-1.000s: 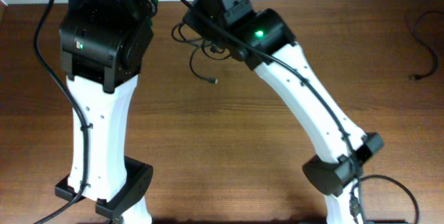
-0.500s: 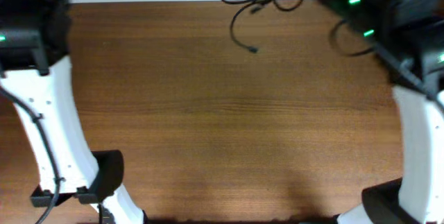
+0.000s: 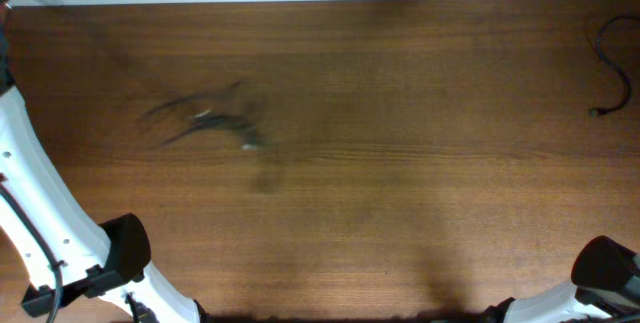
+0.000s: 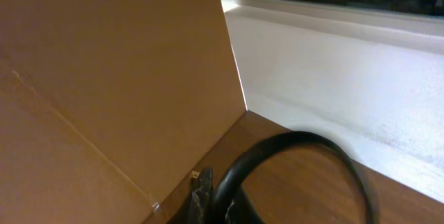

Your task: Untangle cables

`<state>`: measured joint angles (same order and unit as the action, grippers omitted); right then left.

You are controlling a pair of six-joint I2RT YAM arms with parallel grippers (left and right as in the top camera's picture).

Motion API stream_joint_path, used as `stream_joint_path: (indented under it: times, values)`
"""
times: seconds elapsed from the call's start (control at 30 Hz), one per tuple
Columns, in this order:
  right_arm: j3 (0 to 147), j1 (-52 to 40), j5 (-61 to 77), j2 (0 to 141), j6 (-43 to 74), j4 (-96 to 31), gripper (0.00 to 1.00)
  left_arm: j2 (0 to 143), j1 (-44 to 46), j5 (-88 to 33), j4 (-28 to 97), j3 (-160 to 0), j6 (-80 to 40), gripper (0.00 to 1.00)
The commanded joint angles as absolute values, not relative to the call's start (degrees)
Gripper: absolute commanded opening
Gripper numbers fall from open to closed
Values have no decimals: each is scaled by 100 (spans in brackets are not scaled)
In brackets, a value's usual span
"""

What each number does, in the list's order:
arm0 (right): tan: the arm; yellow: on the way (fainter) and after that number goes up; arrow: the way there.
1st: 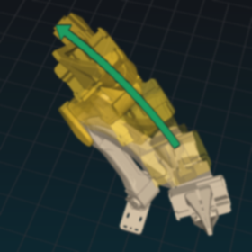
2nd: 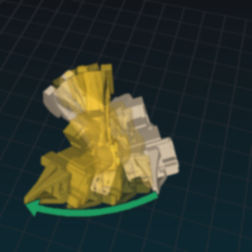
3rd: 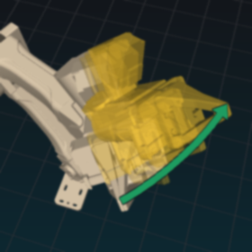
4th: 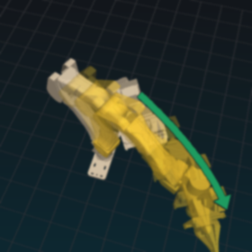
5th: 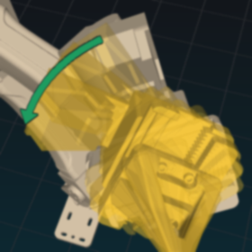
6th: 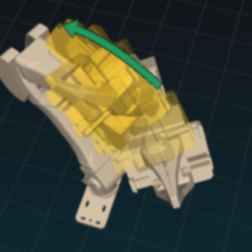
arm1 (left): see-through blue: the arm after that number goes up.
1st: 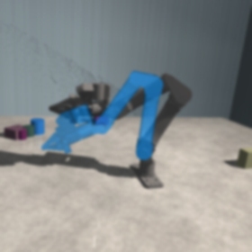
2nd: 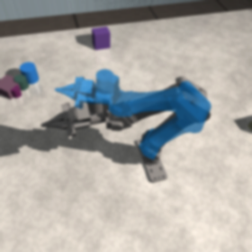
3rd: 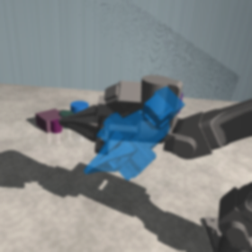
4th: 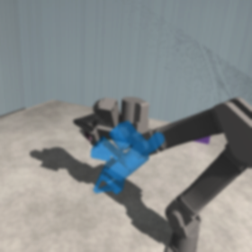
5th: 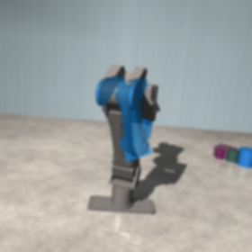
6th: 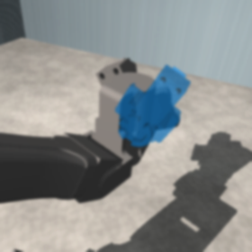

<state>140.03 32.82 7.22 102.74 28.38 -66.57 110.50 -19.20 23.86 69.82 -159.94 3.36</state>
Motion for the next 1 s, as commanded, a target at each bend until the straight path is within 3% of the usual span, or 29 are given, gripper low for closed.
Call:
stream_joint_path:
  times: [0.0,0.23,0.47,0.97]
  values:
    - [14020,3124,1094,10276,2569,-6768,4,10980,-1848,2167,6954,-16031,303,0]
    - [14016,1817,1028,10276,1927,-7242,4,10982,-1208,1466,6954,-16031,395,0]
    - [14016,502,-270,10276,1861,-7325,4,10982,-141,591,6947,-16031,395,0]
    - [14016,414,-366,10276,1820,-7419,4,11000,1503,-316,7323,-15876,388,0]
